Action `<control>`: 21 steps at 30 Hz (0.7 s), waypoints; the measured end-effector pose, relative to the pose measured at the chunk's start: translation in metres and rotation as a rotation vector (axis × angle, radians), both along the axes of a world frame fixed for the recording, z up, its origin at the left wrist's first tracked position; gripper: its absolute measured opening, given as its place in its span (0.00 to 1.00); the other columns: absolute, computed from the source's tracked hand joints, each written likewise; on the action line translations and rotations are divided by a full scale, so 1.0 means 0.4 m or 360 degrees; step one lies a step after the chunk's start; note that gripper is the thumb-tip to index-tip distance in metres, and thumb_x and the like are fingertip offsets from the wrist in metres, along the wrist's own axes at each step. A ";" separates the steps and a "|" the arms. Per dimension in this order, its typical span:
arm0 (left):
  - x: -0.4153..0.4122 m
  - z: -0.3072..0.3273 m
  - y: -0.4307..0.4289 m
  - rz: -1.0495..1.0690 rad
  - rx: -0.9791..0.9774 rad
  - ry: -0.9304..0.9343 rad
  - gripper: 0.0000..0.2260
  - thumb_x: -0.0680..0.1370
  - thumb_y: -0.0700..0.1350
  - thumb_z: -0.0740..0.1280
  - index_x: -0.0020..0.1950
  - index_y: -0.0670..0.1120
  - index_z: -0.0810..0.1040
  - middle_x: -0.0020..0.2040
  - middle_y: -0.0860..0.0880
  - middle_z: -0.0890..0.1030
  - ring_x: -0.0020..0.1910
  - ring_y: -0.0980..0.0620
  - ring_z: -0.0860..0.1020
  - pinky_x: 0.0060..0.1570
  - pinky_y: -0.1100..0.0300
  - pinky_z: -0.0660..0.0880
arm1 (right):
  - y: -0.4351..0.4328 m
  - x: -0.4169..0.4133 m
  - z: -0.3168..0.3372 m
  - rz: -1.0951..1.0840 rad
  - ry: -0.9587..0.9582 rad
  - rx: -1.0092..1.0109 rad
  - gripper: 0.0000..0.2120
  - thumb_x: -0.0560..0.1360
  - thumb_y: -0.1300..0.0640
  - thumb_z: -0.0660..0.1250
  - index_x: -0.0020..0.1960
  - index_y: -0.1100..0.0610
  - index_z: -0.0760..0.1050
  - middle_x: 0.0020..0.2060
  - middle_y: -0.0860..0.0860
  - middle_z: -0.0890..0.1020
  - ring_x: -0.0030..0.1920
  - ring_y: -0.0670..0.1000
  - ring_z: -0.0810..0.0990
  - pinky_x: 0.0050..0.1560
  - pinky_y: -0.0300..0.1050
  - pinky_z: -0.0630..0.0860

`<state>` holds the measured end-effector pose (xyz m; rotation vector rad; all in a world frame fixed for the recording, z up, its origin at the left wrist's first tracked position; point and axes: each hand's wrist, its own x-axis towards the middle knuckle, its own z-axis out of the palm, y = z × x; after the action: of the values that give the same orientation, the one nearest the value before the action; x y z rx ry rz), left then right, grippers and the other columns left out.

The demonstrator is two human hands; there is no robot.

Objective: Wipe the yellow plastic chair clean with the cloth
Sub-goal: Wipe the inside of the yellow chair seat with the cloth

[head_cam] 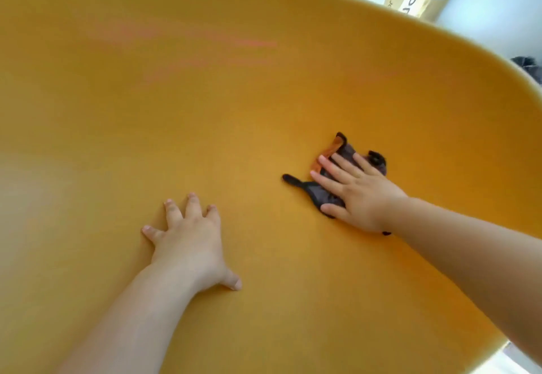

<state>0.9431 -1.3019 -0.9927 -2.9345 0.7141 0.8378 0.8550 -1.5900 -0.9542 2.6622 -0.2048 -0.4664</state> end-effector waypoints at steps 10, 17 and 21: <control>-0.043 0.022 -0.031 -0.0310 -0.0088 -0.0112 0.54 0.67 0.63 0.77 0.82 0.53 0.47 0.83 0.49 0.41 0.81 0.40 0.45 0.74 0.32 0.55 | 0.178 -0.157 -0.088 -0.0332 -0.0108 0.0278 0.34 0.79 0.36 0.36 0.83 0.45 0.39 0.82 0.50 0.39 0.82 0.55 0.39 0.79 0.60 0.38; -0.058 0.022 -0.122 -0.0226 -0.0081 -0.0151 0.61 0.62 0.74 0.72 0.82 0.54 0.42 0.82 0.48 0.38 0.81 0.38 0.43 0.73 0.29 0.55 | -0.019 -0.251 0.103 -0.0073 0.0209 -0.0047 0.34 0.79 0.27 0.41 0.80 0.36 0.34 0.81 0.46 0.34 0.80 0.51 0.31 0.78 0.55 0.31; 0.010 0.032 -0.177 -0.0138 0.0044 -0.0190 0.70 0.54 0.75 0.76 0.81 0.54 0.35 0.80 0.46 0.29 0.79 0.34 0.37 0.70 0.24 0.54 | -0.219 -0.108 0.252 -0.0187 -0.0239 -0.0717 0.38 0.78 0.28 0.41 0.82 0.43 0.38 0.82 0.52 0.38 0.81 0.57 0.35 0.78 0.59 0.31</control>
<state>0.9472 -1.3728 -0.9800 -2.8761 0.8078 0.6541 0.8119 -1.6777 -0.8532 2.2485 -0.4561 -0.2214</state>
